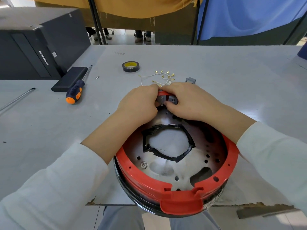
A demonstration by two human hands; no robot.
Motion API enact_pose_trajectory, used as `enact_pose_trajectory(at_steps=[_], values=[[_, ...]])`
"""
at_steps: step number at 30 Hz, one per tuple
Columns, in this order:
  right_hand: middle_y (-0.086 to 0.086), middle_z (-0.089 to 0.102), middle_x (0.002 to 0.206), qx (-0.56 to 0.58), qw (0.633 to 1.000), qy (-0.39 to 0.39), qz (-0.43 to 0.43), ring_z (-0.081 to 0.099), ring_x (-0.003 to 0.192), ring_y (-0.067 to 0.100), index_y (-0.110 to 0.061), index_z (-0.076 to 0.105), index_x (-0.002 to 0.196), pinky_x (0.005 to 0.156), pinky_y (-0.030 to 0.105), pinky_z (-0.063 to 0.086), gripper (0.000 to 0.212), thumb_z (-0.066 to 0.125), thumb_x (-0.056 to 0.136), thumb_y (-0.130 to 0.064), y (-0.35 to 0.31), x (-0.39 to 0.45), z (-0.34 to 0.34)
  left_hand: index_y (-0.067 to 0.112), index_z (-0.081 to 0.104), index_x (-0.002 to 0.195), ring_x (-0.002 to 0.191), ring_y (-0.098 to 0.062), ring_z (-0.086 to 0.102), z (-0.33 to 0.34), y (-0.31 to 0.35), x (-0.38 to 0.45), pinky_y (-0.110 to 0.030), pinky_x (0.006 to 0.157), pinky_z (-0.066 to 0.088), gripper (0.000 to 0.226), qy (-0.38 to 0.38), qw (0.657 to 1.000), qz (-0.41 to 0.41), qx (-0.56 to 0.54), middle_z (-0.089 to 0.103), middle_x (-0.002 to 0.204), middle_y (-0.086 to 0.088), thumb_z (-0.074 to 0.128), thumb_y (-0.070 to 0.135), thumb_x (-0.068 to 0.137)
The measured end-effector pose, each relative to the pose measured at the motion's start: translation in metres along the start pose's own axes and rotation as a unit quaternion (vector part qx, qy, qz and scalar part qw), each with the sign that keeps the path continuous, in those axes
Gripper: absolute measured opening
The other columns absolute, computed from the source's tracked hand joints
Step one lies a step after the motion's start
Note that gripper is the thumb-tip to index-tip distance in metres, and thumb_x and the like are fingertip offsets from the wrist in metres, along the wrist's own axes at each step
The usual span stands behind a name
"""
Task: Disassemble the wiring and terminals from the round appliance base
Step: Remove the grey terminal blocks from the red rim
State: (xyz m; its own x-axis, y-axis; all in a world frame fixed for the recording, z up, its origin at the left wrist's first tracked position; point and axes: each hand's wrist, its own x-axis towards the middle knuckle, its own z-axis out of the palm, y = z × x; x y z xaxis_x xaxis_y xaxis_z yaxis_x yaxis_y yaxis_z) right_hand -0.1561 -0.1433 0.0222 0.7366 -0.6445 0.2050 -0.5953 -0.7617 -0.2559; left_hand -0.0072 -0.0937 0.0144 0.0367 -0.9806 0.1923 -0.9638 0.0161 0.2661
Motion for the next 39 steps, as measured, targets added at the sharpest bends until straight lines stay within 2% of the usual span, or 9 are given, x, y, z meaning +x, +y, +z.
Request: enact_pose_trajectory(at_steps=[5, 9, 17, 20, 23, 25, 28, 36, 39], values=[[0.004, 0.062, 0.094, -0.006, 1.0, 0.012, -0.007, 0.057, 0.087, 0.024, -0.02, 0.058, 0.102, 0.069, 0.038, 0.046, 0.022, 0.046, 0.084, -0.02, 0.002, 0.002, 0.003, 0.01, 0.05, 0.116, 0.093, -0.038, 0.056, 0.003, 0.002, 0.002, -0.034, 0.063, 0.035, 0.033, 0.026, 0.998, 0.003, 0.064, 0.06, 0.104, -0.016, 0.048, 0.007, 0.083], [0.006, 0.062, 0.097, -0.015, 1.0, 0.017, -0.004, 0.057, 0.093, 0.026, -0.016, 0.057, 0.104, 0.074, 0.043, 0.047, 0.022, 0.046, 0.085, -0.02, 0.003, 0.003, 0.004, 0.009, 0.05, 0.114, 0.093, -0.04, 0.055, 0.002, 0.007, 0.002, -0.034, 0.061, 0.03, 0.033, 0.032, 0.995, 0.0, 0.094, 0.06, 0.103, -0.017, 0.048, 0.006, 0.081], [0.005, 0.062, 0.095, -0.023, 0.999, 0.017, 0.023, 0.058, 0.09, 0.028, -0.019, 0.056, 0.099, 0.069, 0.043, 0.049, 0.018, 0.046, 0.084, -0.018, 0.001, 0.004, 0.004, 0.01, 0.051, 0.114, 0.094, -0.039, 0.054, 0.0, 0.011, 0.002, -0.034, 0.06, 0.03, 0.032, 0.031, 0.994, -0.012, 0.103, 0.06, 0.104, -0.016, 0.049, 0.009, 0.082], [0.005, 0.062, 0.098, -0.022, 0.999, 0.012, 0.023, 0.058, 0.091, 0.027, -0.02, 0.057, 0.103, 0.07, 0.043, 0.05, 0.022, 0.046, 0.084, -0.018, 0.0, 0.003, 0.002, 0.011, 0.051, 0.115, 0.094, -0.038, 0.055, -0.001, 0.009, 0.001, -0.034, 0.06, 0.03, 0.033, 0.028, 0.996, -0.007, 0.087, 0.06, 0.104, -0.016, 0.049, 0.009, 0.082], [0.006, 0.063, 0.1, -0.007, 1.0, -0.007, 0.011, 0.058, 0.093, 0.027, -0.019, 0.056, 0.104, 0.074, 0.043, 0.049, 0.022, 0.046, 0.084, -0.017, -0.001, 0.001, 0.0, 0.015, 0.05, 0.121, 0.096, -0.035, 0.056, -0.002, 0.004, 0.001, -0.037, 0.067, 0.042, 0.036, 0.002, 1.0, 0.011, 0.024, 0.061, 0.109, -0.013, 0.049, 0.013, 0.085], [0.005, 0.062, 0.095, 0.006, 1.0, -0.008, 0.013, 0.057, 0.089, 0.027, -0.024, 0.049, 0.09, 0.073, 0.044, 0.049, 0.011, 0.044, 0.084, -0.017, -0.002, 0.0, -0.001, 0.017, 0.049, 0.121, 0.098, -0.035, 0.056, -0.002, 0.001, 0.001, -0.039, 0.074, 0.046, 0.036, -0.012, 1.0, 0.021, -0.015, 0.062, 0.111, -0.011, 0.048, 0.013, 0.085], [0.004, 0.061, 0.09, 0.009, 1.0, -0.003, 0.016, 0.056, 0.083, 0.026, -0.029, 0.043, 0.083, 0.069, 0.043, 0.048, 0.01, 0.044, 0.084, -0.019, -0.003, -0.001, -0.002, 0.018, 0.049, 0.121, 0.099, -0.036, 0.056, -0.001, 0.001, 0.001, -0.036, 0.071, 0.043, 0.039, -0.008, 0.999, 0.03, -0.011, 0.062, 0.112, -0.012, 0.047, 0.01, 0.083], [0.004, 0.062, 0.096, -0.01, 1.0, 0.009, 0.017, 0.056, 0.086, 0.025, -0.025, 0.056, 0.098, 0.065, 0.037, 0.047, 0.018, 0.044, 0.086, -0.019, 0.0, 0.003, 0.003, 0.018, 0.056, 0.115, 0.096, -0.036, 0.056, 0.002, 0.002, 0.007, -0.032, 0.066, 0.036, 0.038, 0.023, 0.999, -0.012, 0.029, 0.063, 0.106, -0.012, 0.048, 0.011, 0.079], [0.004, 0.06, 0.092, -0.012, 1.0, 0.002, 0.023, 0.054, 0.084, 0.024, -0.026, 0.053, 0.093, 0.061, 0.033, 0.041, 0.015, 0.044, 0.085, -0.017, 0.001, 0.005, 0.003, 0.017, 0.057, 0.112, 0.095, -0.036, 0.055, 0.002, 0.004, 0.009, -0.032, 0.066, 0.035, 0.035, 0.021, 0.999, -0.017, 0.042, 0.062, 0.103, -0.012, 0.049, 0.013, 0.079]])
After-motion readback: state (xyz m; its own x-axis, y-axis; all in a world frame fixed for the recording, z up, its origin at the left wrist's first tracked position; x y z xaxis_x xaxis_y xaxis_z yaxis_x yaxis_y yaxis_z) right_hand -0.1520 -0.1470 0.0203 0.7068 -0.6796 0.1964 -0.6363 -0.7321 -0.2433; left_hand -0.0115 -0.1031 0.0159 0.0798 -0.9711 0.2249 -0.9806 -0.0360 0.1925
